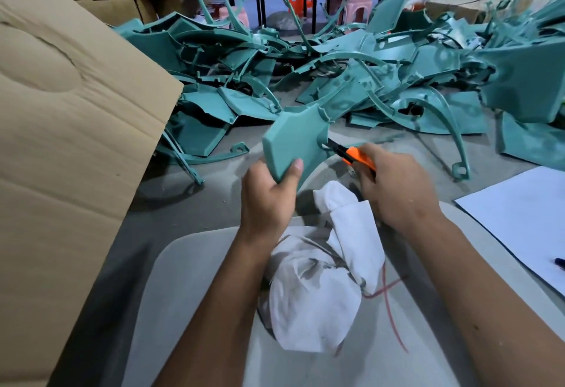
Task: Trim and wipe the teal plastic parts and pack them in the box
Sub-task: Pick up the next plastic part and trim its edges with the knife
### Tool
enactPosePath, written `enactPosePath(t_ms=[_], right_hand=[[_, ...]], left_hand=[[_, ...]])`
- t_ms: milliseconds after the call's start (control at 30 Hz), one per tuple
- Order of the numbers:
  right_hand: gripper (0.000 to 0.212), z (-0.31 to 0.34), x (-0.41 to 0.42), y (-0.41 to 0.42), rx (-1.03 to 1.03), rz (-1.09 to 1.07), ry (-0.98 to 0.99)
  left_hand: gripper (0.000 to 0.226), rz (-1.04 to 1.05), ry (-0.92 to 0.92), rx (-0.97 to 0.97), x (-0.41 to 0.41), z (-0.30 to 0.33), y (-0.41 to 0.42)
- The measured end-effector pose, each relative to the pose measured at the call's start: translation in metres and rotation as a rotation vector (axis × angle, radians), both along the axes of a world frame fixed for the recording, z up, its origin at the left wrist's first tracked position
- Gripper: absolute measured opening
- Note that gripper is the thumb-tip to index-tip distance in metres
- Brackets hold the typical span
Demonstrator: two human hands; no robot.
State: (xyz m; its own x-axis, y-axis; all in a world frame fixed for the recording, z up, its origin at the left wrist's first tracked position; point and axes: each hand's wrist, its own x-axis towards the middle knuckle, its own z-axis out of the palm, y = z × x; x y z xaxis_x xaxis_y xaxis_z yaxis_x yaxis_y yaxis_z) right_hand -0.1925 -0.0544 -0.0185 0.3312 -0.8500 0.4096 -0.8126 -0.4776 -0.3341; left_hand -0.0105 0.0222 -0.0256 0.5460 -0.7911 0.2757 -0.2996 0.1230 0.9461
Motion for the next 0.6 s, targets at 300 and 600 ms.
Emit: enactPosePath(t_ms=[300, 600], right_hand=[[0.015, 0.004, 0.01, 0.012, -0.101, 0.105, -0.282], [0.012, 0.006, -0.01, -0.001, -0.213, -0.312, -0.348]], left_hand=[[0.018, -0.097, 0.912, -0.194, 0.001, 0.019, 0.0], [0.01, 0.024, 0.829, -0.284, 0.017, 0.025, 0.006]])
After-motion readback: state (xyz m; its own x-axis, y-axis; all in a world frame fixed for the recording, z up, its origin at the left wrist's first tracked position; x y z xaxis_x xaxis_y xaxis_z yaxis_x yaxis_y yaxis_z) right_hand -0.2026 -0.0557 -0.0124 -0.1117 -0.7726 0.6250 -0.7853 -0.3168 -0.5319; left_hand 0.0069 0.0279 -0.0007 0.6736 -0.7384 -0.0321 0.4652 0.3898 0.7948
